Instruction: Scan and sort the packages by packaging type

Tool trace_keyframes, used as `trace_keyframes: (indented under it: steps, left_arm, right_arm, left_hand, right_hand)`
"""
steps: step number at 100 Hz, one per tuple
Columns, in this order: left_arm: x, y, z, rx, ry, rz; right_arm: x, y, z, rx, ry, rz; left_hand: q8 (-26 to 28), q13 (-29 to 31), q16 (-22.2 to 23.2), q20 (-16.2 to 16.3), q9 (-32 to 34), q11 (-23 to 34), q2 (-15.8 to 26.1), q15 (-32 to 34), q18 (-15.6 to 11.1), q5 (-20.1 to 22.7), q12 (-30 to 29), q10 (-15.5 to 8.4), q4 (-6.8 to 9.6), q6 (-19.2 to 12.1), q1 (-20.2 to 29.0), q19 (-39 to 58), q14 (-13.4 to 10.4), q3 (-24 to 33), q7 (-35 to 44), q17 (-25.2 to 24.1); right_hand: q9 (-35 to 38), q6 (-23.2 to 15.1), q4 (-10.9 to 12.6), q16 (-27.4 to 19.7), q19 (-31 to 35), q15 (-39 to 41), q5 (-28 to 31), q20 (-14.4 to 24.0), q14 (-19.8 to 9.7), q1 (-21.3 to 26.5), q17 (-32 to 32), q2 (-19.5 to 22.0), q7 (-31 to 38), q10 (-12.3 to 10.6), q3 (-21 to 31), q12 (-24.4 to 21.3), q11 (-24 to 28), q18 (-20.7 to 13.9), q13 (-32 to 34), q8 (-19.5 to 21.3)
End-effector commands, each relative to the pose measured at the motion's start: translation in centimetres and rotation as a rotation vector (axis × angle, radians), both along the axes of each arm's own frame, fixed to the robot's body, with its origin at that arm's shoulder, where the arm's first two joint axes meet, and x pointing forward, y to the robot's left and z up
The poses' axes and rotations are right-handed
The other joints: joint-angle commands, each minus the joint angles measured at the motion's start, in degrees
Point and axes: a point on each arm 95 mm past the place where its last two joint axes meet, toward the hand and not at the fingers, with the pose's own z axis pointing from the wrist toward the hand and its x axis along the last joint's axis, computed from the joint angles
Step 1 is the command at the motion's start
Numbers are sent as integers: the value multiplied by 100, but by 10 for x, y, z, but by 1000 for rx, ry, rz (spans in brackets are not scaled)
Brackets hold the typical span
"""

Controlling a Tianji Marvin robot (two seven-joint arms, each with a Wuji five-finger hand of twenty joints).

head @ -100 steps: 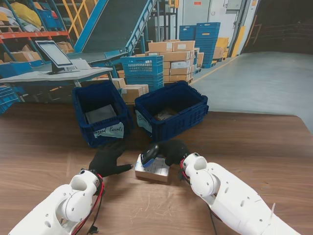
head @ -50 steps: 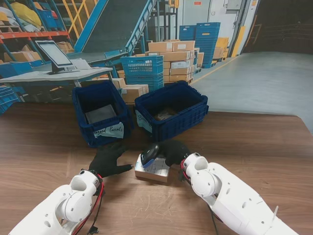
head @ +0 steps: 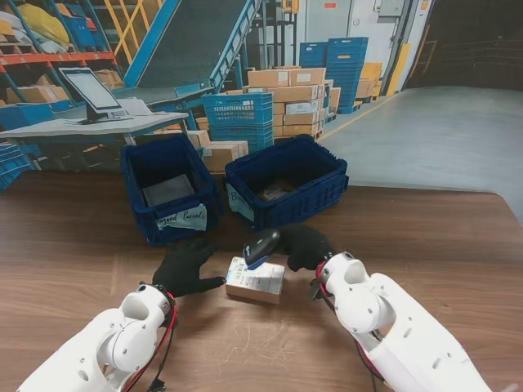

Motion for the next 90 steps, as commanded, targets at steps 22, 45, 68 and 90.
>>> trace_keyframes:
  steps: [22, 45, 68, 90]
  left_arm:
    - [8, -21, 10, 12, 16, -130]
    - [16, -36, 16, 97, -9, -226]
    - [24, -48, 20, 179, -49, -306]
    - [34, -62, 17, 228, -53, -370]
  right_arm:
    - [-22, -20, 12, 40, 28, -50]
    - [-35, -36, 20, 58, 30, -87]
    - [-45, -48, 22, 80, 40, -119]
    - [-48, -54, 22, 97, 51, -145]
  left_hand:
    - [-57, -467, -72, 65, -497, -311, -87, -251, 60, -466, -111, 123, 26, 139, -145, -312, 105, -270, -200, -130]
    - [-131, -686, -169, 39, -746, -518, -246, -345, 5, -790, -166, 95, -12, 183, -175, -405, 48, -367, -358, -184]
    - [-235, -885, -332, -1, -934, -798, -537, -397, -42, -1060, -222, 77, -99, 175, -372, -506, -49, -28, -463, -200]
    - [-412, -1067, -522, -177, -1043, -937, -873, -438, -124, -1275, -348, 92, -216, 255, -589, -618, -74, 445, -524, -154]
  right_hand:
    - [37, -273, -3, -11, 343, 77, 334, 71, 110, 454, 91, 282, 402, 18, 874, 8, 66, -199, 118, 155]
    - [41, -264, -5, -4, 339, 73, 335, 74, 133, 458, 81, 278, 400, 21, 870, 14, 65, -198, 117, 153]
    - [35, -259, -8, 4, 335, 69, 336, 90, 141, 465, 62, 274, 398, 22, 862, 16, 57, -178, 109, 153]
    - [36, -238, -10, 11, 332, 65, 342, 114, 133, 467, 55, 277, 393, 27, 861, 18, 54, -182, 112, 150]
